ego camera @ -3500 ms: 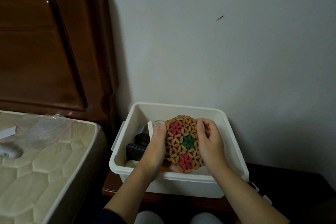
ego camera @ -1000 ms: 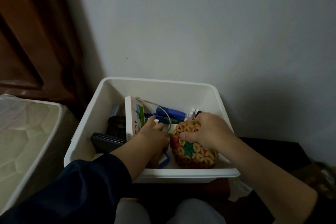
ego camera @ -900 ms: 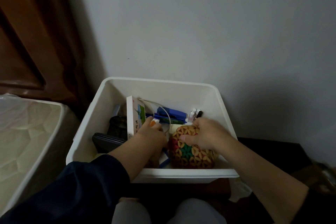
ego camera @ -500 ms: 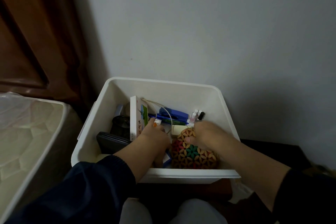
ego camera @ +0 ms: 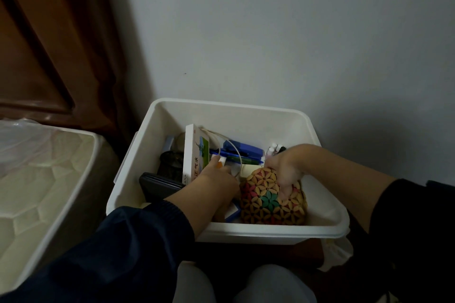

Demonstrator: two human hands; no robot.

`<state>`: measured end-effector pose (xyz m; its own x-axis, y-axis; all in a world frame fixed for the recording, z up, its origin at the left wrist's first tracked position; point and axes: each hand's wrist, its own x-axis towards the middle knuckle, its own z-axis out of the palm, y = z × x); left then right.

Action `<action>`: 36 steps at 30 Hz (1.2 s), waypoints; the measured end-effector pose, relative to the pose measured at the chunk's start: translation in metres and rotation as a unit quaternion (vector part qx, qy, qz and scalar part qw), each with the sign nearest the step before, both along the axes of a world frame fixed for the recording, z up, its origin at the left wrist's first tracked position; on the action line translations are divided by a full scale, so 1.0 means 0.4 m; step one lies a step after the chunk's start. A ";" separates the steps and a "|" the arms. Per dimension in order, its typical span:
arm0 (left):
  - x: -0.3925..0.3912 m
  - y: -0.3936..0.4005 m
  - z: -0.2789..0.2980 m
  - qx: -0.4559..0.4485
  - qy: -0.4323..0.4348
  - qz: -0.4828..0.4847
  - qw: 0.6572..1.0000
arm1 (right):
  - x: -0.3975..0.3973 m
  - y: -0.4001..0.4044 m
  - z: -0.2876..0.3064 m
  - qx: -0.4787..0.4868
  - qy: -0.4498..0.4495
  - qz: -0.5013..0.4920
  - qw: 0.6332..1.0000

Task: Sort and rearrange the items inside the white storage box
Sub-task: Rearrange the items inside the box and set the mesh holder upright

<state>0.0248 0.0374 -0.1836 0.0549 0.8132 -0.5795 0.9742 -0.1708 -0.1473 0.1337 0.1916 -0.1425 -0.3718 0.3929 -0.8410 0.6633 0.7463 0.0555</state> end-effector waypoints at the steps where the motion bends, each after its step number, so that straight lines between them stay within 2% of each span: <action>1: -0.003 0.001 0.000 0.000 -0.006 0.001 1.000 | -0.003 -0.001 0.000 -0.007 0.004 -0.011 1.000; 8: -0.014 0.005 -0.012 0.011 -0.047 -0.017 0.999 | 0.005 -0.019 0.052 0.008 0.014 -0.056 0.998; 12: 0.006 0.018 -0.022 0.027 -0.068 -0.014 0.997 | 0.026 -0.042 0.107 0.051 0.020 -0.065 0.996; 18: 0.022 0.024 -0.032 0.052 -0.051 -0.053 0.996 | 0.066 -0.072 0.132 0.055 0.063 -0.060 0.995; 23: 0.016 0.027 -0.036 0.059 -0.029 -0.064 0.996 | 0.067 -0.088 0.126 0.102 0.085 -0.042 0.990; 27: 0.007 0.011 -0.044 0.068 -0.012 -0.046 0.997 | 0.071 -0.085 0.132 0.095 0.083 -0.047 0.991; 31: -0.004 -0.010 -0.021 0.062 -0.048 -0.025 0.997 | 0.079 -0.075 0.127 0.067 0.089 -0.057 0.992; 36: -0.009 -0.043 0.030 0.053 -0.024 -0.010 0.998 | 0.082 -0.047 0.101 -0.024 0.112 -0.143 0.983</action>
